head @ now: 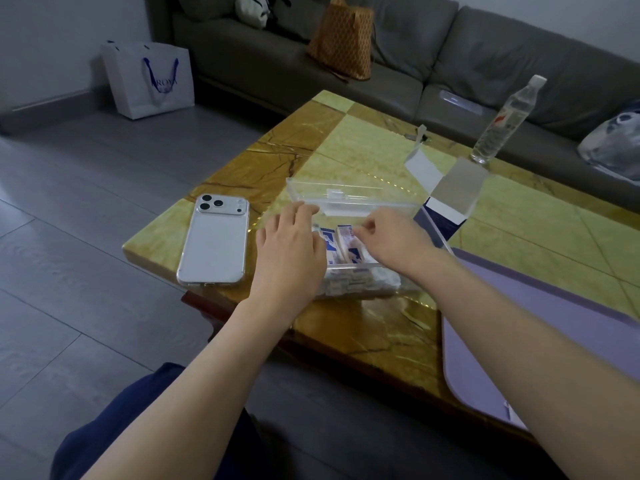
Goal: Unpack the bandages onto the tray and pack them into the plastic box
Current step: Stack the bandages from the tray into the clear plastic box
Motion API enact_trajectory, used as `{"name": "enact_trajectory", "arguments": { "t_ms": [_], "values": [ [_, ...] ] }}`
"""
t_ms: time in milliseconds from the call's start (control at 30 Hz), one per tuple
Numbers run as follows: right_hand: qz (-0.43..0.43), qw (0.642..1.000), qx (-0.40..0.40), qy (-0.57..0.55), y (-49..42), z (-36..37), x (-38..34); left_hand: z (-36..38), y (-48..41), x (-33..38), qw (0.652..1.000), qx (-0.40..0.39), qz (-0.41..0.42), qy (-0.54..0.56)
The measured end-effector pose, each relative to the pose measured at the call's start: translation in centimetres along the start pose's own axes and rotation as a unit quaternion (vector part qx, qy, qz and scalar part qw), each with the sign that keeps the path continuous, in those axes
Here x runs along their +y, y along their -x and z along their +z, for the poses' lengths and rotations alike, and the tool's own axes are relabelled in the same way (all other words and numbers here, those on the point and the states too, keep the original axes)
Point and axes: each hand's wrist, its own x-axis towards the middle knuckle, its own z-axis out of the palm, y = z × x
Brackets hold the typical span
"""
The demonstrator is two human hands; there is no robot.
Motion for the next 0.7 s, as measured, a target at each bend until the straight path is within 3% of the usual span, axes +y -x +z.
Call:
{"name": "enact_trajectory", "arguments": {
  "t_ms": [100,200,333,500,700],
  "values": [
    [-0.041,0.996,0.083,-0.015,1.7,-0.5,0.7,0.2,0.2,1.1,0.998,0.04,0.027,-0.039],
    [-0.114,0.968,0.217,-0.049,3.9,-0.8,2.3,0.9,0.7,3.2,0.99,0.079,0.116,-0.024],
    [-0.158,0.934,0.314,-0.062,6.6,-0.7,5.9,2.8,1.9,6.9,0.97,0.026,0.239,0.023],
    [-0.1,0.944,0.308,-0.059,9.3,-0.1,12.1,6.6,3.6,10.1,0.94,-0.074,0.334,-0.007],
    [0.048,0.988,0.141,-0.05,12.0,0.6,20.8,10.9,4.7,12.8,0.912,-0.179,0.365,-0.047]
  ]
}}
